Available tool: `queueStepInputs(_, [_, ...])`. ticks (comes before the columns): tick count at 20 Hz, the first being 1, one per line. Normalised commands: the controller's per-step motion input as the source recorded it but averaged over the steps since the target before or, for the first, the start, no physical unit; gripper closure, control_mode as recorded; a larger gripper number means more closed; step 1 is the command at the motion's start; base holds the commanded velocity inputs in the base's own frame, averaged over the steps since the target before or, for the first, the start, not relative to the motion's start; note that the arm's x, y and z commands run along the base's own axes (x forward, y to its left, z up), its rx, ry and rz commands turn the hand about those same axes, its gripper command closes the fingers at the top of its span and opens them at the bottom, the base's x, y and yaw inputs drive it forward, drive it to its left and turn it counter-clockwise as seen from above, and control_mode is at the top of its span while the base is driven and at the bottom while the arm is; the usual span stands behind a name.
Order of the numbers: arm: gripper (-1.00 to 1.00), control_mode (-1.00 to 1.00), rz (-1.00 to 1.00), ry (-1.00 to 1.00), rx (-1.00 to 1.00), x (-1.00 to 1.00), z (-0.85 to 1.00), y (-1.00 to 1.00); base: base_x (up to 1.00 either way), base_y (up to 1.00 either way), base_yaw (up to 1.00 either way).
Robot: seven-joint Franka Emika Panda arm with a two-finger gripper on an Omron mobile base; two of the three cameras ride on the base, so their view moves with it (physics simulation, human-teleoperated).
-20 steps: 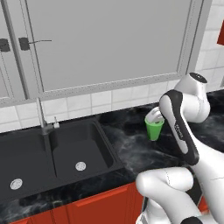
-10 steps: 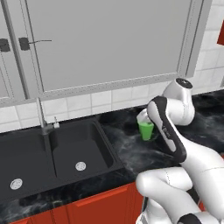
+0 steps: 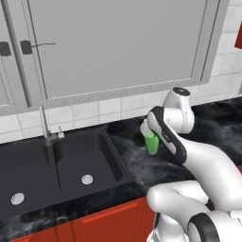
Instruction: Pick the cup and bowl from the counter and place them on the counter next to the sink.
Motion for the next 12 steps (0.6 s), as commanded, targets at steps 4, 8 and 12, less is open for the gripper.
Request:
queueStepInputs(4, [1.0,-1.0,-0.12,0.27,0.03,0.23,-0.56,0.05,0.0,0.0,0.0])
queueStepInputs(8, [1.0,-1.0,-0.06,0.0,0.03,0.43,-0.61,0.0,0.0,0.0,0.0])
queueStepInputs(12, [1.0,-1.0,-0.02,-0.02,0.02,0.34,-0.42,0.0,0.0,0.0,0.0])
